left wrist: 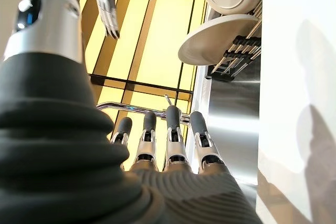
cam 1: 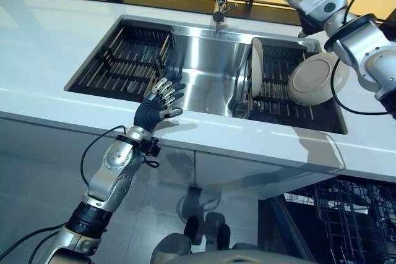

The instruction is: Take plates into dishwasher

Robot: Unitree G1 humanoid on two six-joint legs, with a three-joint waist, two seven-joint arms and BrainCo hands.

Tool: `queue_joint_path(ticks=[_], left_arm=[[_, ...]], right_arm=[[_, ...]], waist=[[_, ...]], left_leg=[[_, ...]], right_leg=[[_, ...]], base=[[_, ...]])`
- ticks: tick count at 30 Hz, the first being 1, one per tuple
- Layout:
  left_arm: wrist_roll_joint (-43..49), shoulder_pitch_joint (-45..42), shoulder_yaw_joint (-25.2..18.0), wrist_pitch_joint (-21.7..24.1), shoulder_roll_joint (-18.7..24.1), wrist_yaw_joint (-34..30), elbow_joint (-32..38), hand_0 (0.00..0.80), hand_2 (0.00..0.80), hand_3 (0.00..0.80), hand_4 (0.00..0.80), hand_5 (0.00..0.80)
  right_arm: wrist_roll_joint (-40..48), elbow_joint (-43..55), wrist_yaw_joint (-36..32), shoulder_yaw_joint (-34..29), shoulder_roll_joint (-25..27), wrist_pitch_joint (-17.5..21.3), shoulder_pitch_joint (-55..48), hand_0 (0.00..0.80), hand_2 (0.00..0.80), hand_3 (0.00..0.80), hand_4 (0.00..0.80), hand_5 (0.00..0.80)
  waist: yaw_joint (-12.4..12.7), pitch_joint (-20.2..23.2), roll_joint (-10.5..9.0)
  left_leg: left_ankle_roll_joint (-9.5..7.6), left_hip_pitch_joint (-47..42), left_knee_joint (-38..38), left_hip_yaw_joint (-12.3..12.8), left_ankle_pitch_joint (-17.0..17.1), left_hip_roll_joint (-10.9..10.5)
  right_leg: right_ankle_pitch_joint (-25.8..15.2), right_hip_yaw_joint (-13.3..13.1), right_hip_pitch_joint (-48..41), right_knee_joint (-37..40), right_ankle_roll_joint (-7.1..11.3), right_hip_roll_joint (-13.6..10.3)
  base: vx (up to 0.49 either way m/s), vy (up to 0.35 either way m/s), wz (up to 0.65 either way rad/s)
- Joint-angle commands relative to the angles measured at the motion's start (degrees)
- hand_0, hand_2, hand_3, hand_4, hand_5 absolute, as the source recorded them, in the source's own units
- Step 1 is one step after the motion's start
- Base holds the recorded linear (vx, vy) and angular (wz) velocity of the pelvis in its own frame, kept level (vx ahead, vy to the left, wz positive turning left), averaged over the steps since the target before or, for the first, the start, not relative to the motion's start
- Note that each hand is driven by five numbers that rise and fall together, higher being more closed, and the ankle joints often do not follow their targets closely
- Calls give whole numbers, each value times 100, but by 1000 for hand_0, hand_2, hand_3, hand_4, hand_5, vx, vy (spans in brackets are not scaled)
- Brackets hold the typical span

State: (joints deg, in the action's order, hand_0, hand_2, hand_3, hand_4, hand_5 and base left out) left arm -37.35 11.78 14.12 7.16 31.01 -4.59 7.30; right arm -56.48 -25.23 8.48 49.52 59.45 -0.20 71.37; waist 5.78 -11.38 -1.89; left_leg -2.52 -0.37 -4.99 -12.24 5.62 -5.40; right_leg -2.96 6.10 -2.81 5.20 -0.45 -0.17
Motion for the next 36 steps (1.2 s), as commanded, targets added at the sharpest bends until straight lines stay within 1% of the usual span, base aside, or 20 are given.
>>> queue_joint_path(ticks=[1,5,8,11,16,25,36], left_arm=[[-94,415,-1,485,191,-14,207,0,0,0,0,0],[-114,565,52,585,194,18,207,0,0,0,0,0],[-105,660,94,599,149,42,178,0,0,0,0,0],[-121,755,154,645,168,54,113,0,0,0,0,0],[-118,724,121,650,177,51,118,0,0,0,0,0],[-125,692,132,656,172,-4,95,0,0,0,0,0],[-153,760,148,671,201,26,59,0,0,0,0,0]], right_arm=[[-291,56,-104,481,400,-246,1033,0,0,0,0,0],[-245,2,13,508,279,-319,1023,0,0,0,0,0],[-260,-103,76,486,170,-275,1056,0,0,0,0,0],[-259,-231,133,653,102,-283,1200,0,0,0,0,0],[-295,-243,87,686,68,-211,1159,0,0,0,0,0],[-361,-204,-189,726,-18,-52,992,0,0,0,0,0],[-431,-280,-60,811,-139,-29,970,0,0,0,0,0]], waist=[[136,3,-67],[134,-82,-60],[130,-122,-38],[135,-169,-21],[137,-168,-37],[158,-147,-78],[189,-228,-81]], left_leg=[[-43,-78,-1,177,-544,46],[-43,-40,-1,178,-547,50],[-38,-13,-1,186,-558,52],[-35,50,-1,191,-554,52],[-25,48,-1,190,-564,54],[-13,-16,-1,194,-588,53],[-2,-6,-1,232,-597,65]], right_leg=[[198,-149,-53,-20,386,-36],[195,-152,-6,-20,396,-46],[195,-177,28,-20,405,-53],[188,-197,94,-20,406,-54],[198,-201,94,-20,412,-58],[214,-187,43,-20,416,-62],[203,-177,53,-20,431,-73]], base=[[7,-13,14],[-2,-4,4],[0,0,0],[-21,0,0],[0,-1,0],[13,-1,1],[0,0,0]])
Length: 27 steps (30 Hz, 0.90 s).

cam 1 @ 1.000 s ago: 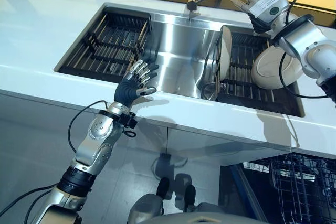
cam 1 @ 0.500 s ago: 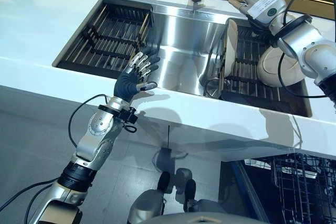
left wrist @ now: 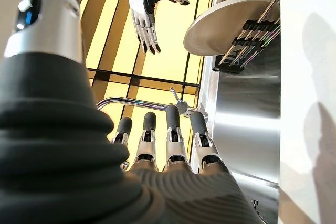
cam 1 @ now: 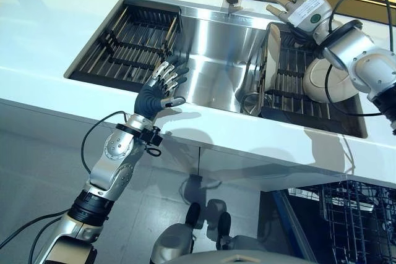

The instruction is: Take plates into dishwasher

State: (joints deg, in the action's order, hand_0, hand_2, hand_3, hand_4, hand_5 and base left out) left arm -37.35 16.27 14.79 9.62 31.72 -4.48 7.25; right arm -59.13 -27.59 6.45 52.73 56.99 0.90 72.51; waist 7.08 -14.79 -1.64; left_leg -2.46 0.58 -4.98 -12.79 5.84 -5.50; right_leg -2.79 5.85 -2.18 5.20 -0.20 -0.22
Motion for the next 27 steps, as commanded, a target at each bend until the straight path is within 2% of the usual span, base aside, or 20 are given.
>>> queue_joint_path(ticks=[1,17,27], left_arm=[[-173,295,66,445,154,4,69,0,0,0,0,0],[-204,366,91,557,203,81,66,0,0,0,0,0],[-190,394,92,684,239,138,72,0,0,0,0,0]], right_arm=[[-199,-3,127,466,124,-125,844,0,0,0,0,0],[-335,87,113,514,102,-183,855,0,0,0,0,0],[-485,154,112,610,77,-68,942,0,0,0,0,0]], waist=[[57,98,-104],[69,-52,-110],[77,-187,-110]], left_leg=[[-7,-103,-2,296,-620,76],[2,-53,-2,340,-609,72],[3,0,-2,376,-583,68]], right_leg=[[182,-148,-11,-20,409,-69],[148,-116,33,-20,407,-80],[111,-77,84,-20,393,-89]], base=[[0,0,0],[0,0,0],[0,0,0]])
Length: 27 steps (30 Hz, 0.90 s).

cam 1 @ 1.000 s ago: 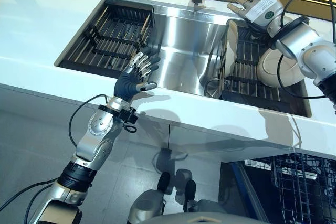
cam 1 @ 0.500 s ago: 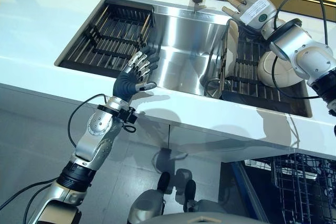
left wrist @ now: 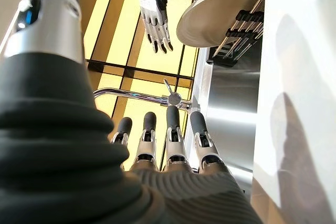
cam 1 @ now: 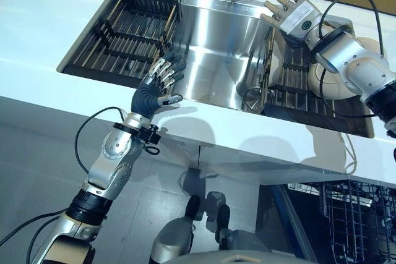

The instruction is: Take plates into dishwasher

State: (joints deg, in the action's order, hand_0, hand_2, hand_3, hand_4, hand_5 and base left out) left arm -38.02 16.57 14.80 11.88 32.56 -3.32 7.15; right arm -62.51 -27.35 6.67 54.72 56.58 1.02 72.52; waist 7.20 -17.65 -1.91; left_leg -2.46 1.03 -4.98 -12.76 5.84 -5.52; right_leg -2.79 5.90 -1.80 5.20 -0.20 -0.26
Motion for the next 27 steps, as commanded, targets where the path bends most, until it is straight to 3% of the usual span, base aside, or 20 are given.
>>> queue_joint_path(ticks=[1,8,17,18,20,21,27], left_arm=[[-125,381,102,471,153,41,77,0,0,0,0,0],[-174,455,95,536,192,88,76,0,0,0,0,0],[-138,477,109,636,255,172,106,0,0,0,0,0],[-134,491,122,658,261,173,90,0,0,0,0,0],[-102,507,119,666,246,182,85,0,0,0,0,0],[-115,517,116,685,260,180,74,0,0,0,0,0],[-145,588,76,703,285,196,65,0,0,0,0,0]], right_arm=[[-192,152,65,404,98,-75,948,0,0,0,0,0],[-525,189,-92,494,92,68,1037,0,0,0,0,0],[-772,313,-909,695,84,225,951,0,0,0,0,0],[-752,256,-948,736,63,243,983,82,82,82,82,82],[-828,164,-1042,786,35,339,1042,599,599,599,599,599],[-887,141,-1093,805,37,363,1058,800,800,800,800,800],[-940,-44,-1304,882,4,389,1087,800,800,800,800,800]], waist=[[62,77,-79],[63,-11,-72],[67,-140,-128],[72,-151,-131],[78,-167,-132],[78,-178,-132],[83,-211,-142]], left_leg=[[1,-40,-2,375,-579,67],[10,32,-2,410,-551,64],[17,68,-2,465,-520,71],[20,78,-2,472,-516,72],[23,100,-2,473,-505,67],[23,107,-2,479,-502,65],[31,138,-2,499,-473,57]], right_leg=[[104,-75,54,-20,391,-88],[72,-46,123,-20,385,-94],[34,26,158,-20,365,-100],[29,34,166,-20,364,-101],[25,46,184,-20,353,-100],[19,53,192,-20,352,-99],[-4,97,219,-20,338,-108]], base=[[0,0,0],[0,0,0],[0,0,0],[0,0,0],[-15,4,0],[-31,11,-1],[-11,5,0]])
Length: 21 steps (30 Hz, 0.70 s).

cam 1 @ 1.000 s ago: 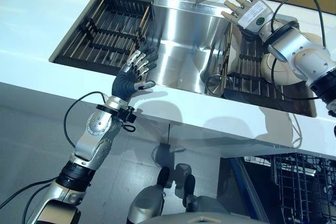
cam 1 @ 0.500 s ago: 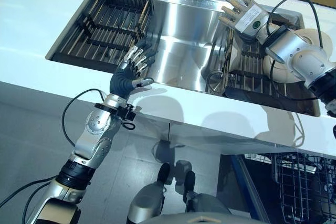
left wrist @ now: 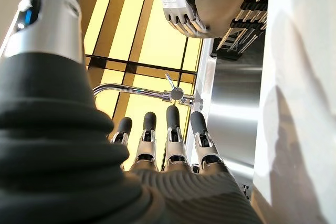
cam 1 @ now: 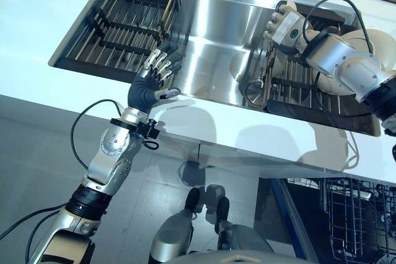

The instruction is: Take plates into dishwasher

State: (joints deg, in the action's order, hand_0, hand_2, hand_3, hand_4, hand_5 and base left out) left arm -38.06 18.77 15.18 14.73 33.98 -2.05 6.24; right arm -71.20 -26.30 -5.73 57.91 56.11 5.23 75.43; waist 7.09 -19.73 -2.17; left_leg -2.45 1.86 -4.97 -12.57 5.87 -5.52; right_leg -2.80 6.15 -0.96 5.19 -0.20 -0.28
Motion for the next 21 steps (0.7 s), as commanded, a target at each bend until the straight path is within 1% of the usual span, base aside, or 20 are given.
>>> queue_joint_path(ticks=[1,6,10,15,21], left_arm=[[-144,376,33,422,144,67,152,0,0,0,0,0],[-106,386,0,415,125,35,162,0,0,0,0,0],[-71,285,-46,407,90,-32,213,0,0,0,0,0],[-99,190,-84,324,44,-94,297,0,0,0,0,0],[-91,124,-76,234,-68,-147,335,0,0,0,0,0]], right_arm=[[-83,-174,-57,548,48,-28,790,800,800,800,800,800],[-157,-256,87,506,50,-31,781,800,800,800,800,800],[-145,-229,156,428,145,-20,725,800,800,800,800,800],[-64,-209,188,374,254,62,723,800,800,800,800,800],[199,-241,343,307,384,14,777,800,800,800,800,800]], waist=[[92,1,-120],[94,58,-169],[80,198,-211],[47,470,-248],[-28,890,-302]], left_leg=[[30,59,-3,484,-475,57],[30,24,-3,489,-490,52],[28,-72,-3,474,-505,40],[19,-257,-3,470,-550,20],[15,-556,-3,552,-666,38]], right_leg=[[-2,77,138,-19,334,-105],[9,113,102,-19,327,-105],[26,138,7,-19,328,-105],[73,134,-179,-19,327,-97],[155,79,-457,-19,325,-69]], base=[[-32,12,0],[-6,1,0],[0,0,0],[0,0,0],[9,3,-4]])
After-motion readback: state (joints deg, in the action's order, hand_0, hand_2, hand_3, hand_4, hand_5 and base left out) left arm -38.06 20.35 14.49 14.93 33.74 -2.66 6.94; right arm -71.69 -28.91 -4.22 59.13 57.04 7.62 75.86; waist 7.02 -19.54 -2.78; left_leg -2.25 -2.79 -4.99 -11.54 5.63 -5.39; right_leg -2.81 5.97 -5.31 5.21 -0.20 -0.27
